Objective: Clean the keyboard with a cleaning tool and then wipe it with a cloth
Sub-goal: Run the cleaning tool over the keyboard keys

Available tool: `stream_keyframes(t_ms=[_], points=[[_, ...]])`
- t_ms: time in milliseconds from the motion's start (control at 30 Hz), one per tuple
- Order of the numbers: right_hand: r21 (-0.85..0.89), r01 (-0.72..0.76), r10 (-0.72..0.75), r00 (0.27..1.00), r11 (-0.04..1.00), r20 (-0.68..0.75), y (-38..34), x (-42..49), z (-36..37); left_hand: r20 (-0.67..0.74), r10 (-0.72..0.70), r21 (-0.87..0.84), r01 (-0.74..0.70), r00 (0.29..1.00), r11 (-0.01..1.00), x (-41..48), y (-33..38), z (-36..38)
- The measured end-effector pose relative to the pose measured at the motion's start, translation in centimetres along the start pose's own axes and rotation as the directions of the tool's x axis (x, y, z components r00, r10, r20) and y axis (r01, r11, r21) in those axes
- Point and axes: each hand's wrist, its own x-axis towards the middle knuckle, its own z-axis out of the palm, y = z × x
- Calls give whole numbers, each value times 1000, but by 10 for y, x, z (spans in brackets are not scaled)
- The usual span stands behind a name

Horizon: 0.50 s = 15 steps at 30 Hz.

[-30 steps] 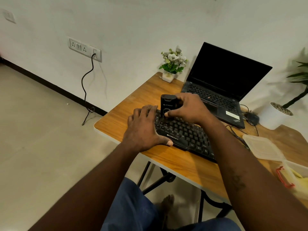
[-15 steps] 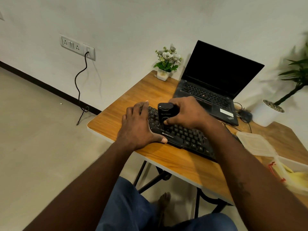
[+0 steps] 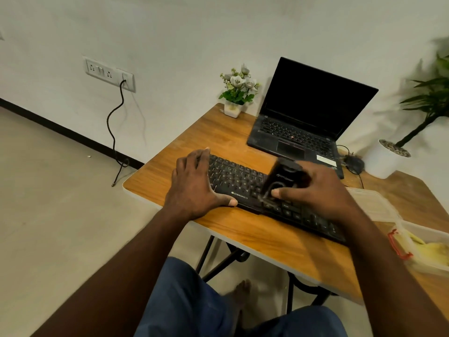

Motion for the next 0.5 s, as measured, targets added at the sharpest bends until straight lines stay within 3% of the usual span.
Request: stream_keyframes(t_ms=[133, 267, 500], points=[[280, -69, 136, 964, 957, -228, 34, -54, 9, -132, -48, 3, 49, 990, 999, -13, -1, 2], [383, -71, 196, 934, 921, -298, 57, -90, 40, -380, 86, 32, -80, 921, 996, -56, 1, 25], [422, -22, 210, 890, 906, -405, 76, -94, 56, -224, 287, 34, -287, 931, 957, -83, 30, 49]])
